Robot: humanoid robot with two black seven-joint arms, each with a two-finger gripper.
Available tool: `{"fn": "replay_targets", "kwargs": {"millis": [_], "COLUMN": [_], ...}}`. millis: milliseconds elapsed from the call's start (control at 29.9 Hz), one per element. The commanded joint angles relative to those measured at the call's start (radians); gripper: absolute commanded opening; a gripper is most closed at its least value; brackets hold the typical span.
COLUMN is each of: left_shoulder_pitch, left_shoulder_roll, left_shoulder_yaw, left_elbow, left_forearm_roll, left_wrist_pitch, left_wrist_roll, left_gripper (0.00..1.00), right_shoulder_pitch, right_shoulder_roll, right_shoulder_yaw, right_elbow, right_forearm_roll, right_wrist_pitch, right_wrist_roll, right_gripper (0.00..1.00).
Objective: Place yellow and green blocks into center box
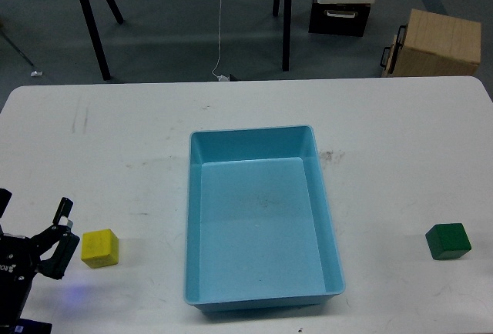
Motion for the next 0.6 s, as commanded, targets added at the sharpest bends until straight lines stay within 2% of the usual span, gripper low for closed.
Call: {"fn": "replay_targets", "kwargs": {"millis": [0, 134, 267, 367, 568], "left_shoulder_pitch": [-0.006, -0.003, -0.004, -0.015, -0.058], "left_shoulder_roll": [0.001, 0.009, 0.01, 0.009, 0.007], "left_shoulder_yaw": [-0.001, -0.012, -0.015, -0.012, -0.001], "left_elbow": [-0.003, -0.004, -0.004, -0.003, -0.001], "left_forearm_roll": [0.0, 0.0, 0.0, 0.0, 0.0], "left_wrist_pitch": [0.0, 0.0, 0.0, 0.0, 0.0], "left_wrist_roll": [-0.002, 0.0, -0.003, -0.003, -0.002], "left_gripper": [1.0, 1.0, 1.0, 1.0, 1.0], "right_shoulder_pitch": [0.012, 0.033, 0.044, 0.091, 0.234], "right_shoulder_roll": [0.045, 0.102, 0.07, -0.095, -0.519], "right_shoulder_yaw": [0.018, -0.019, -0.039, -0.05, -0.149], "right_elbow": [-0.008, -0.017, -0.046, -0.049, -0.07], "right_forearm_roll": [0.002, -0.001, -0.01, -0.105, -0.275], "right_wrist_pitch": [0.013, 0.036, 0.047, 0.03, 0.022], "right_wrist_roll": [0.0, -0.003, -0.015, -0.07, -0.224], "right_gripper": [1.0, 1.0, 1.0, 1.0, 1.0]}}
